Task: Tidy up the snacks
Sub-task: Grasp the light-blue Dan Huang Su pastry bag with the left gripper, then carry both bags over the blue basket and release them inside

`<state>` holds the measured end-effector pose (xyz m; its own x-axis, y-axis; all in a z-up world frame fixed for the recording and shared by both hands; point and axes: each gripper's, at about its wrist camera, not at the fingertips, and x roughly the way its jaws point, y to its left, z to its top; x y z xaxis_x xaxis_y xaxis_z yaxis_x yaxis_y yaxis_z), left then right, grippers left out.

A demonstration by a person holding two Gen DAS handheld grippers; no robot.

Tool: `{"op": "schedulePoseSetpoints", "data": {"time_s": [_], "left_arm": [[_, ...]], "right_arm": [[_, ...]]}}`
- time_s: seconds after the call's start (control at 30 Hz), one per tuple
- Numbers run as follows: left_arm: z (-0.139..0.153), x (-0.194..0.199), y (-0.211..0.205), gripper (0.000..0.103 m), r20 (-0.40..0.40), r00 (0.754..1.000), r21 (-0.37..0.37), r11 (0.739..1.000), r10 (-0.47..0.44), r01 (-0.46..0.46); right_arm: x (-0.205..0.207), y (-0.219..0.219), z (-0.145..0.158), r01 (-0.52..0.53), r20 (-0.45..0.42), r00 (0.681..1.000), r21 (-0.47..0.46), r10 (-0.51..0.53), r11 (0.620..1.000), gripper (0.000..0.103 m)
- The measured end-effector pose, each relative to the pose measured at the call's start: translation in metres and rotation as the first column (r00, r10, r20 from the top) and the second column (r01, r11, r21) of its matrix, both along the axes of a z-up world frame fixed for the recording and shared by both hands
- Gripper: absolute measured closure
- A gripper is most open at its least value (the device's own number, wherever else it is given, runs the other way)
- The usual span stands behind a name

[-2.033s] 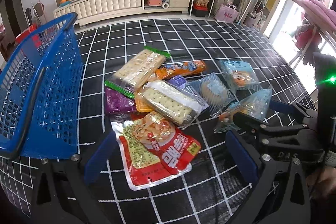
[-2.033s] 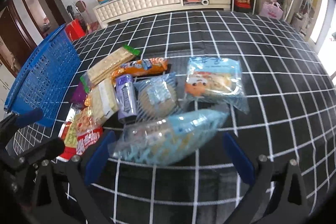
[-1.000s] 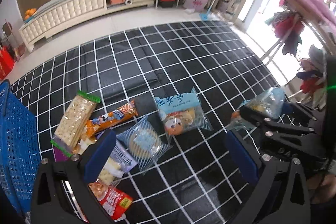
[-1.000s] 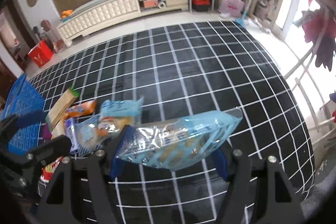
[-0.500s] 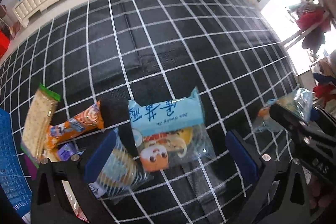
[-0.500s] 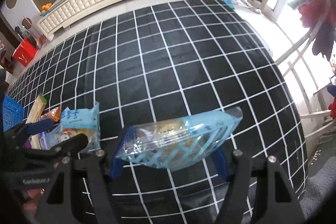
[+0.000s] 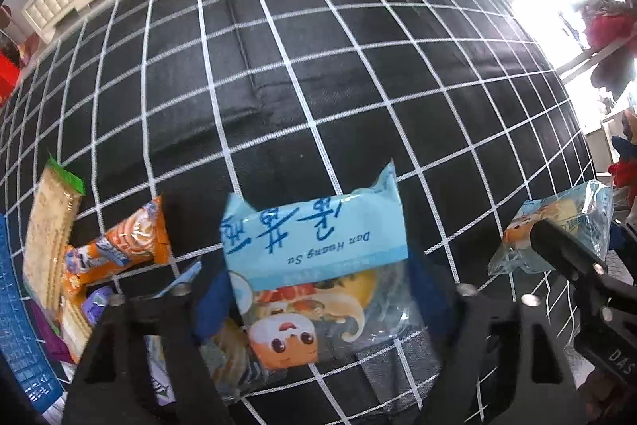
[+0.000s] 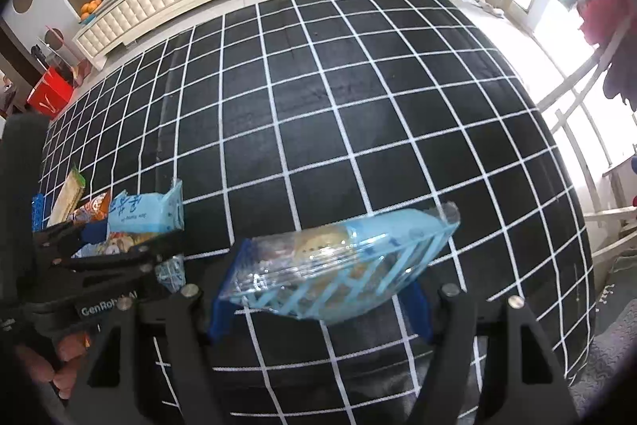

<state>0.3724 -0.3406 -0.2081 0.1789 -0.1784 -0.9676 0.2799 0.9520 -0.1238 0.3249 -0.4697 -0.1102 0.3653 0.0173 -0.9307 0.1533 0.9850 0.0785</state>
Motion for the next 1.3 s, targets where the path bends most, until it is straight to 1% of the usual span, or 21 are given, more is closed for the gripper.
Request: {"op": "schedulePoseSetpoints", "data": {"time_s": [0.13, 0.2, 0.3, 0.37, 0.43, 0.57, 0.67, 0.73, 0.83, 0.9, 1.03, 1.17, 1.3], "left_arm": [[0.011, -0.009, 0.006, 0.036, 0.037, 0.999, -0.006, 1.0, -0.008, 0.008], [0.02, -0.015, 0.012, 0.037, 0.063, 0.998, -0.008, 1.0, -0.008, 0.008], [0.041, -0.025, 0.025, 0.037, 0.091, 0.996, -0.036, 0.999, -0.005, 0.009], [0.062, -0.035, 0.033, 0.037, 0.148, 0.989, -0.041, 0.999, 0.005, 0.001], [0.077, -0.041, 0.038, 0.037, 0.187, 0.982, -0.049, 0.999, 0.01, -0.001], [0.11, -0.057, 0.072, 0.037, 0.22, 0.975, -0.085, 0.996, 0.035, -0.017], [0.128, -0.068, 0.095, 0.037, 0.247, 0.967, -0.109, 0.993, 0.065, -0.039], [0.139, -0.079, 0.11, 0.037, 0.266, 0.96, -0.127, 0.991, 0.083, -0.051], [0.158, -0.099, 0.148, 0.037, 0.297, 0.947, -0.141, 0.986, 0.126, -0.087], [0.168, -0.108, 0.166, 0.037, 0.306, 0.943, -0.142, 0.986, 0.132, -0.092], [0.185, -0.127, 0.208, 0.037, 0.337, 0.928, -0.15, 0.982, 0.161, -0.116], [0.199, -0.139, 0.256, 0.037, 0.342, 0.915, -0.166, 0.972, 0.214, -0.166], [0.211, -0.152, 0.296, 0.037, 0.379, 0.894, -0.135, 0.97, 0.239, -0.202]], "right_arm": [[-0.004, 0.005, 0.009, -0.001, 0.009, 1.0, 0.004, 0.001, 1.0, 0.029], [-0.007, 0.012, 0.021, -0.01, 0.025, 1.0, -0.011, 0.01, 1.0, 0.029], [-0.013, 0.021, 0.038, -0.025, 0.049, 0.998, -0.03, 0.027, 0.999, 0.029], [-0.02, 0.031, 0.054, -0.039, 0.073, 0.996, -0.047, 0.043, 0.998, 0.029], [-0.025, 0.04, 0.067, -0.053, 0.097, 0.994, -0.054, 0.058, 0.997, 0.029], [-0.038, 0.066, 0.095, -0.086, 0.138, 0.986, -0.055, 0.093, 0.995, 0.029], [-0.047, 0.09, 0.118, -0.114, 0.176, 0.977, -0.064, 0.124, 0.991, 0.029], [-0.055, 0.11, 0.135, -0.139, 0.204, 0.967, -0.076, 0.152, 0.987, 0.029], [-0.064, 0.137, 0.151, -0.179, 0.234, 0.953, -0.088, 0.195, 0.98, 0.029], [-0.068, 0.16, 0.162, -0.208, 0.257, 0.939, -0.095, 0.226, 0.973, 0.029], [-0.072, 0.203, 0.173, -0.267, 0.278, 0.917, -0.106, 0.287, 0.958, 0.029], [-0.075, 0.238, 0.179, -0.323, 0.3, 0.893, -0.094, 0.336, 0.942, 0.029], [-0.068, 0.275, 0.179, -0.388, 0.306, 0.871, -0.053, 0.385, 0.92, 0.029]]}}
